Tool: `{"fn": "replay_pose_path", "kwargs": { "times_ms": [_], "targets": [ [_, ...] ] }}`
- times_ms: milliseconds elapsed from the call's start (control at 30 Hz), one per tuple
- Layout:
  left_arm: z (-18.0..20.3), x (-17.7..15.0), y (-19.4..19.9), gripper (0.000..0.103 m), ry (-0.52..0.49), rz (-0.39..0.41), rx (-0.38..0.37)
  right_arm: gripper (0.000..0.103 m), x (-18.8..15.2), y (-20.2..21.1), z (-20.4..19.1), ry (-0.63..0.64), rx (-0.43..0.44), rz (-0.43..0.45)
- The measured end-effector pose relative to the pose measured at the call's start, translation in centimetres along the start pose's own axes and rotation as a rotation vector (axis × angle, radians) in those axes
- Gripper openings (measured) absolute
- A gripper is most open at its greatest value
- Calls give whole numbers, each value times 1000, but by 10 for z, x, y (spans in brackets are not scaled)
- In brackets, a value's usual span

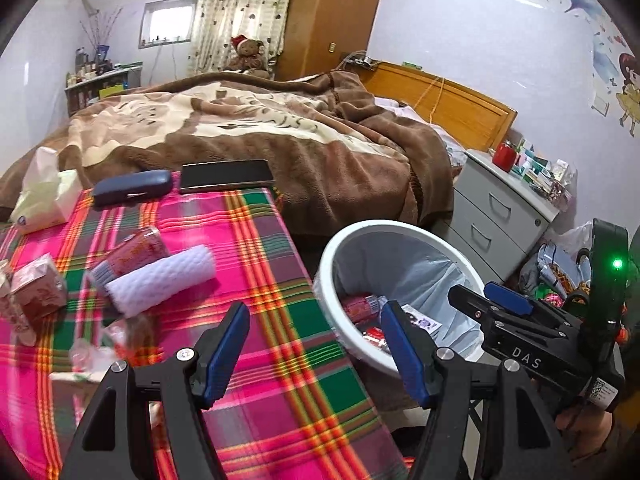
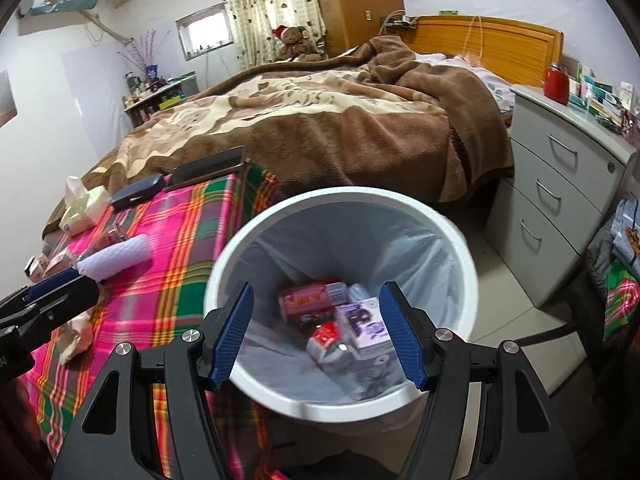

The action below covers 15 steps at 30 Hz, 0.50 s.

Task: Collect trash
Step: 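Move both tools back over the plaid cloth toward remaining trash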

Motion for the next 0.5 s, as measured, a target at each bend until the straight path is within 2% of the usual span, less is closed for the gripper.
{"fn": "replay_pose_path", "kwargs": {
  "times_ms": [500],
  "targets": [
    [-66,-24,55,68,61,74,135,67,-13,4,-62,64,89,7]
  ]
}}
Point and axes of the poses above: each gripper's, at about its wrist camera, not at the fingertips, and y roughly against the way its jaws point, z to its right, x to its top, the point moved 2 cm from there along -y, roughly the way its jaws point, and after that the axes turned 1 degree about y, right-handed, at the moved point
